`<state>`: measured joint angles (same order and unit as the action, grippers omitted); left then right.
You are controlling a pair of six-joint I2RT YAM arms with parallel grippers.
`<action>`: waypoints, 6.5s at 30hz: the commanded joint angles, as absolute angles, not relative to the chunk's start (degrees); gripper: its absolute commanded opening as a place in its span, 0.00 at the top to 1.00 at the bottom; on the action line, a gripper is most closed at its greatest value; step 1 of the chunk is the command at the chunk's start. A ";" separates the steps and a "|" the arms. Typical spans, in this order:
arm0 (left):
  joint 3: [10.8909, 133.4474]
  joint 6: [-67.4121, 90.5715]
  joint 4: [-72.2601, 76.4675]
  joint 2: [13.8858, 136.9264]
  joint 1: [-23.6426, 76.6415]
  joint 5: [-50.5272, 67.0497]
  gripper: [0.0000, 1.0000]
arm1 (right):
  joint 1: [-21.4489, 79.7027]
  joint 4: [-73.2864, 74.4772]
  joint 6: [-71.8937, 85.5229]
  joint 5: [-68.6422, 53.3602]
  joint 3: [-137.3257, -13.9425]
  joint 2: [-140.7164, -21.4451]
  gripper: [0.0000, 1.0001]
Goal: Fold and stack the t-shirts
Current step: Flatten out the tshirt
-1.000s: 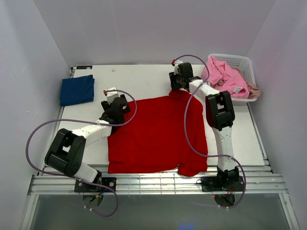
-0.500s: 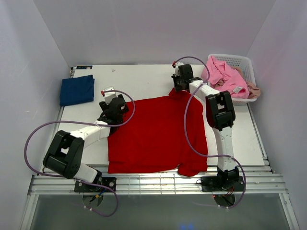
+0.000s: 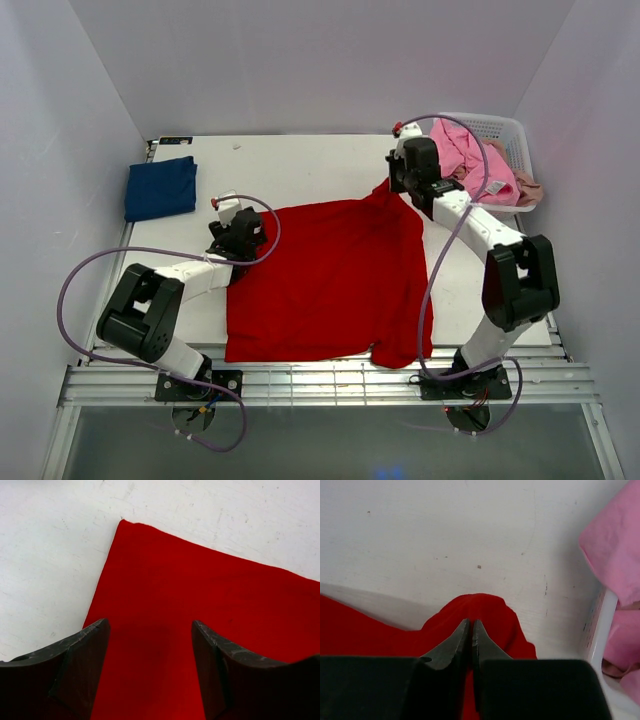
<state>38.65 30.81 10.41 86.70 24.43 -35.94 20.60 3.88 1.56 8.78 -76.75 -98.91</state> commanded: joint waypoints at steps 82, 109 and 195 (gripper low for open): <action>34.63 34.01 5.36 77.08 23.38 -34.45 0.24 | 37.27 7.82 7.56 8.45 -60.12 -100.89 0.59; 47.63 28.30 8.79 93.15 7.65 -24.61 0.22 | 37.18 18.63 4.84 17.40 -63.72 -84.38 0.92; 52.99 28.30 8.70 100.54 7.29 -19.60 0.24 | 32.61 15.29 8.44 15.38 -53.61 -76.99 0.92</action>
<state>50.15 28.53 7.92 99.18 7.60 -20.99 33.32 14.17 8.62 14.06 -52.07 -79.00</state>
